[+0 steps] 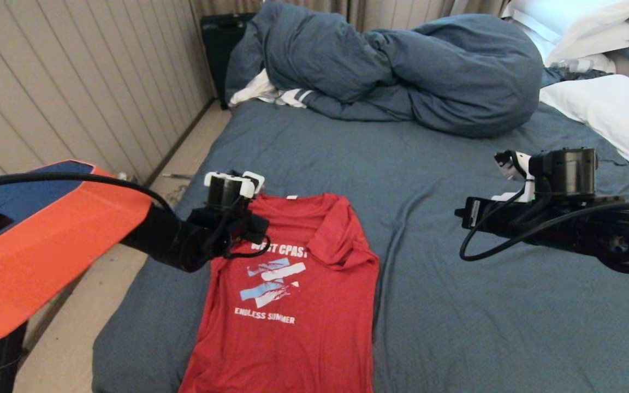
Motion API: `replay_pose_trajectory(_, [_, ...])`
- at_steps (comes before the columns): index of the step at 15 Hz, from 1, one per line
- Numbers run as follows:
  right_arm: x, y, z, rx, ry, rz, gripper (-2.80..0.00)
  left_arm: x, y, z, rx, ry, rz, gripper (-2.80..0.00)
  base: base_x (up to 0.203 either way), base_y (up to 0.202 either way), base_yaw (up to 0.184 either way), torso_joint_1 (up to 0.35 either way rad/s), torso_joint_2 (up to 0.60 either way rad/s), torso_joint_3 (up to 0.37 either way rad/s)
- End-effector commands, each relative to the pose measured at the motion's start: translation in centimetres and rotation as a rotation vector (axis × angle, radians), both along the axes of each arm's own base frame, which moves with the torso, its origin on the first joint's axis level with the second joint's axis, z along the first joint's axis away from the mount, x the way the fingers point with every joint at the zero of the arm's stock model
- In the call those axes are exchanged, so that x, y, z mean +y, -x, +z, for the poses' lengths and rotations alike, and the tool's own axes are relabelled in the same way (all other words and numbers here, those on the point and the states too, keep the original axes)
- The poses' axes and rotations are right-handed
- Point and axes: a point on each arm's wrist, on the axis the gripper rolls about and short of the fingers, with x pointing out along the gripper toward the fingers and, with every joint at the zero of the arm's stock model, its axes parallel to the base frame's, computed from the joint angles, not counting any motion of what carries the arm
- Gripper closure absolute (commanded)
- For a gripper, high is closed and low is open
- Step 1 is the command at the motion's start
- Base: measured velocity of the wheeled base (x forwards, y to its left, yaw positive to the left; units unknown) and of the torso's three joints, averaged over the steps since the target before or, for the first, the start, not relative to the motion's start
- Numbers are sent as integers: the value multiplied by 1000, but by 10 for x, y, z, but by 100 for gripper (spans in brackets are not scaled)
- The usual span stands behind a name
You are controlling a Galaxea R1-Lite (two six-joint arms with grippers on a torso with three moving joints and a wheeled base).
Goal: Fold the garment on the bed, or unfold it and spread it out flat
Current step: Fold the red T-shirt
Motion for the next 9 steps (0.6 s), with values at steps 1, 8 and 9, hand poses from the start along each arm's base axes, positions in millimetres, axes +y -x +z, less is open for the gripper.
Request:
replay_pose_trajectory(1, [0,-1,-1,2,-1,0,0,20,14,24,-28,19,20,0,0,0,0,0,0,0])
replay_pose_trajectory(8, [0,-1,-1,3,-1,0,0,87,18,6,74,45,130,0,0,0,0,0,0,0])
replay_pose_trajectory(9, [0,-1,-2,4,-1,-1,0,86,15,-2,90,47,133,0,0,0,0,0,0,0])
